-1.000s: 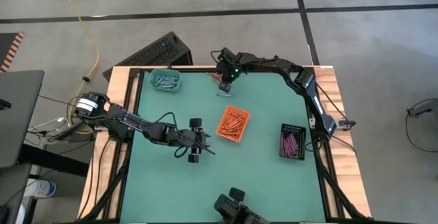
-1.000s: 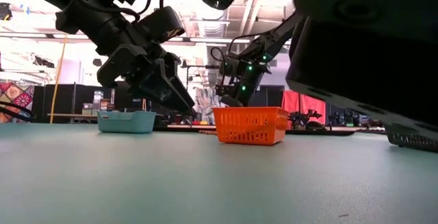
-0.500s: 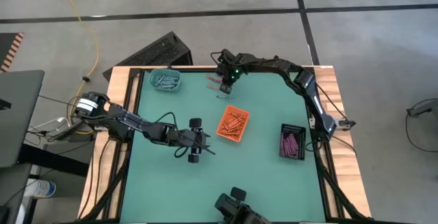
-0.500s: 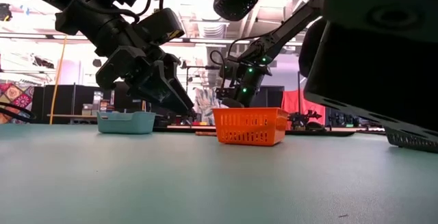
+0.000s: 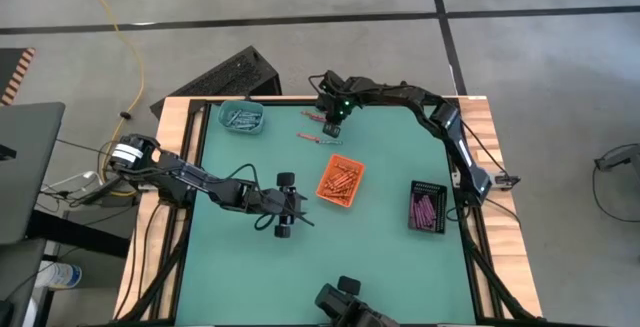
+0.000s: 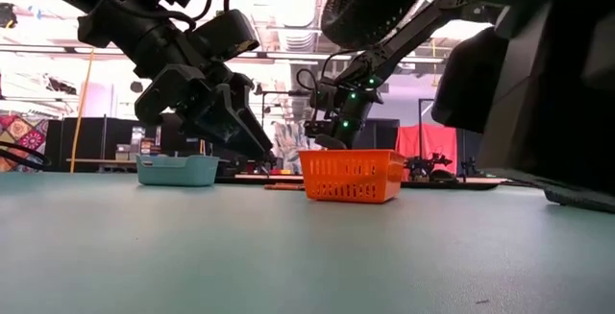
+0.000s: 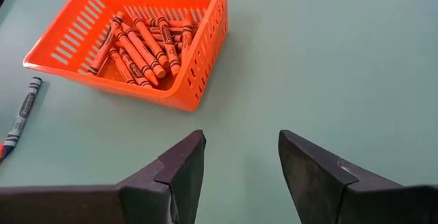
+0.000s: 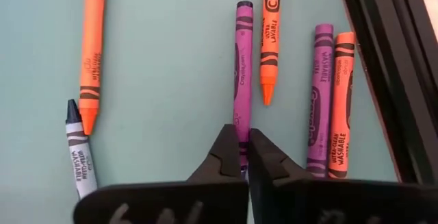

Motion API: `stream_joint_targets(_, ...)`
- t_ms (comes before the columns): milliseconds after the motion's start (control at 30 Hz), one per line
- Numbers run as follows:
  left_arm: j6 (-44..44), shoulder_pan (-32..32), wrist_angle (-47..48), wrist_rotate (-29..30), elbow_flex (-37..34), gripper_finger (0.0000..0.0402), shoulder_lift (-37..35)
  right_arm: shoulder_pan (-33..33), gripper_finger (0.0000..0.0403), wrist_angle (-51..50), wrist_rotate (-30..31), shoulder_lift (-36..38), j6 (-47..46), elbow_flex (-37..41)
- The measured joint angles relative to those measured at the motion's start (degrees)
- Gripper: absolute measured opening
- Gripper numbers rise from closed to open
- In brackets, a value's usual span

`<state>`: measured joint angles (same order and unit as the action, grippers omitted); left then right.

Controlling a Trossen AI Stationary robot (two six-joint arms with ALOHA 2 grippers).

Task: Sort crayons
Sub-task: Put the violet crayon into black bin

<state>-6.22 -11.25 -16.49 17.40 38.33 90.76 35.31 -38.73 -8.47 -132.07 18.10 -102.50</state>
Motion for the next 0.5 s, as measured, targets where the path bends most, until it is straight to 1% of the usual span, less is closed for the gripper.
stream_joint_targets(267,-0.1,0.0,0.9,2.4,0.0,0.0176,0.0,-0.7,0.0002,-0.3,1.7,0.2,0.0,0.0)
stream_joint_targets(500,0.1,0.0,1.6,2.9,0.0,0.0176,0.0,-2.1,0.0001,-6.0,2.7,1.6,0.5,-3.1)
